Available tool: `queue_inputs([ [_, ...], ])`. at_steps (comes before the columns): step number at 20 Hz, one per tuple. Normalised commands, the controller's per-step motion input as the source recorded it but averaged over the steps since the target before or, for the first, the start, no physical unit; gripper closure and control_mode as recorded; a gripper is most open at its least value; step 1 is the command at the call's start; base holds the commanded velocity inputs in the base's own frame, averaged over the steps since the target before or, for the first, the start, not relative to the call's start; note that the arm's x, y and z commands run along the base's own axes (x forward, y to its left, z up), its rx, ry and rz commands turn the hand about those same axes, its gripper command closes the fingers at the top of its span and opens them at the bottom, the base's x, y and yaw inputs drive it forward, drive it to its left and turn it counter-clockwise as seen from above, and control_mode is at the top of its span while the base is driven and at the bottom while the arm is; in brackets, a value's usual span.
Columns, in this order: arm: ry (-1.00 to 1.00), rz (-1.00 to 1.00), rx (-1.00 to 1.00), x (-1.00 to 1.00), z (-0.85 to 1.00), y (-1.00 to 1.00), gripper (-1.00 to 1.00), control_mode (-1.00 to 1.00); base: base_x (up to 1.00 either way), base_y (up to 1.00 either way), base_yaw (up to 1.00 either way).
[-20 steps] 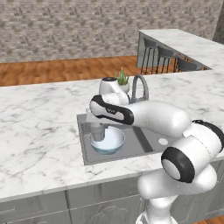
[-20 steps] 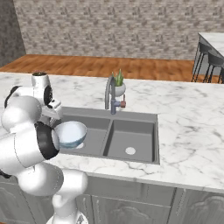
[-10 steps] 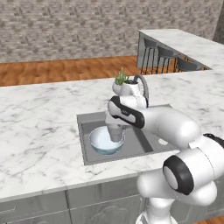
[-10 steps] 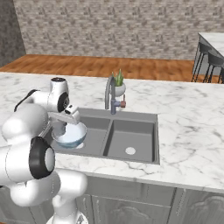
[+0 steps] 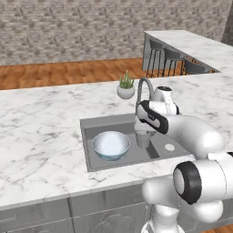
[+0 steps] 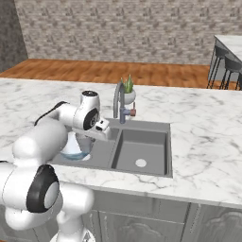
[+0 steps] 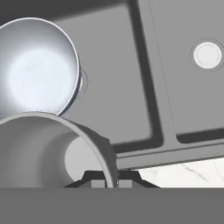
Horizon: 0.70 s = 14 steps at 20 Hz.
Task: Place the bowl in the left basin and the glass cup in the right basin of the sink.
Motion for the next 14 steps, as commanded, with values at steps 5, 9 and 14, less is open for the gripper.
queue_inputs([
  [5,0.0,0.03,0.08,0.0,-0.25,-1.0,1.0,-1.0,0.0,0.0,0.0],
  [9,0.0,0.0,0.12,0.02,-0.12,-1.0,1.0,-1.0,0.0,0.0,0.0],
  [14,0.0,0.05,0.09,0.22,-0.08,-0.89,1.0,-1.0,0.0,0.0,0.0],
])
